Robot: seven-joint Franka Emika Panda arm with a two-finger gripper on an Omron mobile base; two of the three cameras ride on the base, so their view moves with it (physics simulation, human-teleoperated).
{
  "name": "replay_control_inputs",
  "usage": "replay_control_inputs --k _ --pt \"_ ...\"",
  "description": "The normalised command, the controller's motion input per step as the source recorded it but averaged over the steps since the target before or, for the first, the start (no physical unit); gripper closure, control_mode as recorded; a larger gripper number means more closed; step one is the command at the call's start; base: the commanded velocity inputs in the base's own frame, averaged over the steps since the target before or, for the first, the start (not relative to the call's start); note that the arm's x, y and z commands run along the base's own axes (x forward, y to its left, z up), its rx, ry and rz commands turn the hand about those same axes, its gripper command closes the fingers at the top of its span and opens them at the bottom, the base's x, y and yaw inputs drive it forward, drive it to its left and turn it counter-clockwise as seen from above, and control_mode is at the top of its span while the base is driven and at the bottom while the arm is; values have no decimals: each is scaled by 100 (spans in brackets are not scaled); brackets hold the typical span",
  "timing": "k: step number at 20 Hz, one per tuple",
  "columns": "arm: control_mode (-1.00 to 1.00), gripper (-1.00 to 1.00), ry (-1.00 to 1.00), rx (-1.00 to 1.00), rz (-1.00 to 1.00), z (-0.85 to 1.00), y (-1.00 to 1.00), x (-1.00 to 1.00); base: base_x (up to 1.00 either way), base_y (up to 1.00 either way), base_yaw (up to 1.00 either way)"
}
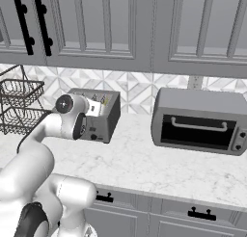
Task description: Start the toaster. Once the lever pops up, take the bread to the plate on the dining counter.
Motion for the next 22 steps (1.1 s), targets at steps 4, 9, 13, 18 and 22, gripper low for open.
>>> replay_control_inputs --k 4,9,13,18,22 --pt "-100 -100 0 0 0 -3 0 2 0 0 0" --pt "-100 -100 0 0 0 0 0 15 0 0 0" --pt "-100 -100 0 -1 0 0 5 33 0 0 0" --pt "-100 -100 0 -6 0 -1 8 29 0 0 0" --pt "-100 -100 0 -5 0 0 4 11 0 0 0"
